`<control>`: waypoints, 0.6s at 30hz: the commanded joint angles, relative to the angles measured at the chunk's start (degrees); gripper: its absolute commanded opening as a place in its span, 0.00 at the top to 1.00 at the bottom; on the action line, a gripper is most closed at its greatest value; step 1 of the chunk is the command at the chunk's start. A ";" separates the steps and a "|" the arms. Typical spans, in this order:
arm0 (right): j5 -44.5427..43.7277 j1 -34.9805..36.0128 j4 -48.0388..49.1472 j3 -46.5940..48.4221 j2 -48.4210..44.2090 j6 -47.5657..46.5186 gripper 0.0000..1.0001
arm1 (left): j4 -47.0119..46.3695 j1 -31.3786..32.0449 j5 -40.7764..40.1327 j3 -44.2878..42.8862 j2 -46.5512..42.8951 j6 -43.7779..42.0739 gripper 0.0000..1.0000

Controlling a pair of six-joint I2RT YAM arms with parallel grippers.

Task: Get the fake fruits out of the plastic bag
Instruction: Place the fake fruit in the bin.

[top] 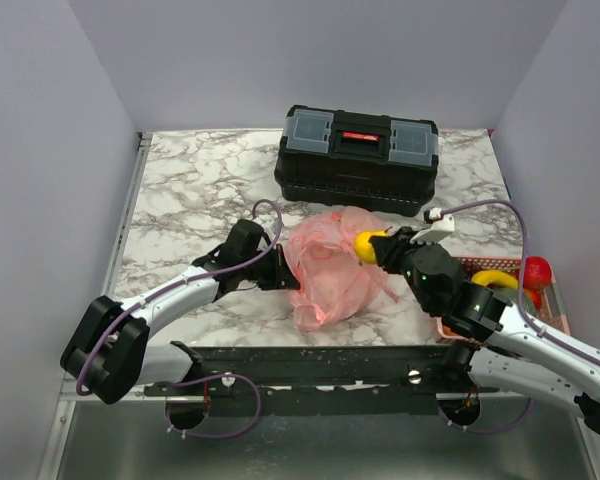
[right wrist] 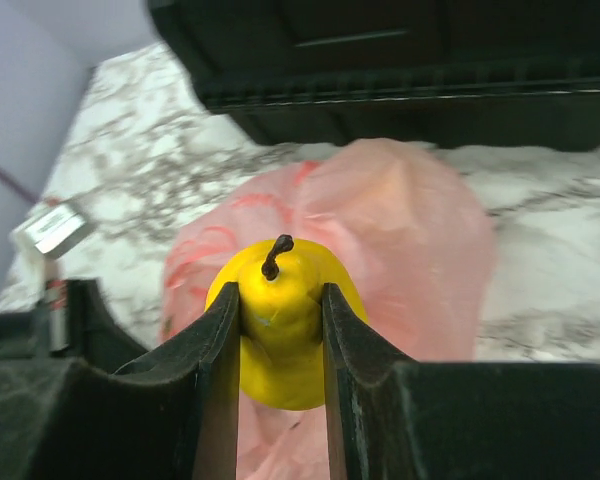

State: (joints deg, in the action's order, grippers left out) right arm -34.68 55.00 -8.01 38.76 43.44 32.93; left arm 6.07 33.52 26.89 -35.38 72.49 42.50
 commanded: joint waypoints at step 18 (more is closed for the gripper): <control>-7.51 -35.20 -32.02 9.29 13.35 20.51 0.99 | -0.37 0.41 -0.79 -0.72 -2.35 -1.28 1.00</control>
State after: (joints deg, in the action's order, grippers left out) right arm -45.32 24.18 -29.52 46.65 55.66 44.38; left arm 5.96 33.52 26.96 -35.33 72.44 42.41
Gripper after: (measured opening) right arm 0.308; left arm 0.003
